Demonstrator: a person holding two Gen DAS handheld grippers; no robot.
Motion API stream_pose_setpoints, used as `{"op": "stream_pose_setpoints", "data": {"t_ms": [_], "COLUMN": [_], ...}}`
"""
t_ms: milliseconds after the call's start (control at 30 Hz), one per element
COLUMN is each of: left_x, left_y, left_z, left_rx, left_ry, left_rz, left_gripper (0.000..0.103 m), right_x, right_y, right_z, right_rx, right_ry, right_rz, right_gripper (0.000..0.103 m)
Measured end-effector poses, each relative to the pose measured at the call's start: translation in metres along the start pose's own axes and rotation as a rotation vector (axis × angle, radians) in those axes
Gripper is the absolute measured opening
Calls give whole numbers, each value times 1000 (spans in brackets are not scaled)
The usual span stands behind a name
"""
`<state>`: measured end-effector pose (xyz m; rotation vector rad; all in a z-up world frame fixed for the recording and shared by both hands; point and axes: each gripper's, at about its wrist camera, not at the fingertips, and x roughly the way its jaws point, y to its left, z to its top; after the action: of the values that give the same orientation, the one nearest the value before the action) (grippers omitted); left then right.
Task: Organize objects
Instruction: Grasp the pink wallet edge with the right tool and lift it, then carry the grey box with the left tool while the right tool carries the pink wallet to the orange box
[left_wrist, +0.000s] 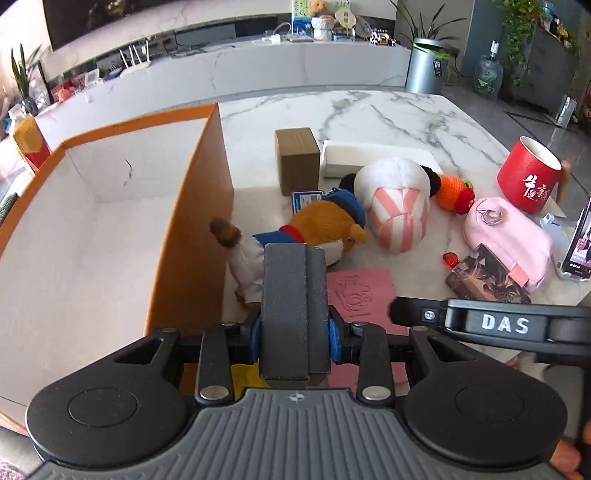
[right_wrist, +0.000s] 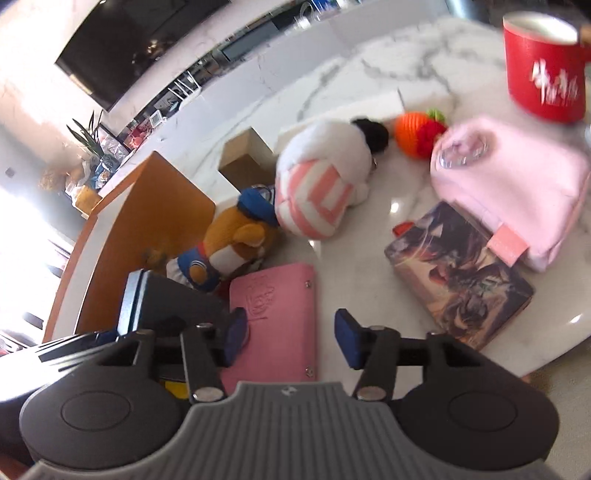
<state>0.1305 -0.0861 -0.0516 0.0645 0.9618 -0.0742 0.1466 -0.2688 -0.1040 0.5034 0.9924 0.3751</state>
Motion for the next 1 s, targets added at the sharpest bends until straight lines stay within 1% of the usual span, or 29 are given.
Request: {"op": "stream_pose_setpoints", "data": {"t_ms": [33,67,167,233,267,367,433,467,533,567,667,767,833,900,1000], "left_x": [1,3,9,17,21,33,34,34,33,32,31,31,31,31,30], "left_y": [0,0,-10,-14,-13,-4,1,2,5,5,6,12,13,15,17], "left_z": [1,2,6,8,7,5,4,4,3,3,2,2,2,1,1], "left_rx": [-2,-1,65,85,80,38,17,8,-16,-18,-25,-50,-55,-61,-73], "left_ry": [7,13,37,67,80,121,127,127,128,124,114,119,118,114,112], "left_rz": [0,0,31,45,47,23,13,10,-13,-11,-6,-22,-28,-34,-52], "left_gripper": [39,39,39,39,39,39,39,39,39,39,39,39,39,39,39], "right_x": [5,9,18,23,24,25,25,25,25,24,15,5,1,2,14], "right_y": [-1,-1,-1,-4,-5,-9,-17,-23,-31,-32,-30,-33,-25,-18,-12], "right_z": [1,2,0,-3,-4,-4,-4,-4,-7,-8,-9,-6,-4,-6,-8], "right_rx": [6,1,-8,-5,6,29,93,137,204,217,242,291,264,241,218], "right_ry": [7,14,32,32,32,17,31,51,77,78,57,33,26,23,60], "right_rz": [0,-5,-8,1,13,28,60,86,131,142,176,267,261,254,221], "right_gripper": [54,50,49,43,40,39,37,33,33,31,31,30,30,32,33]}}
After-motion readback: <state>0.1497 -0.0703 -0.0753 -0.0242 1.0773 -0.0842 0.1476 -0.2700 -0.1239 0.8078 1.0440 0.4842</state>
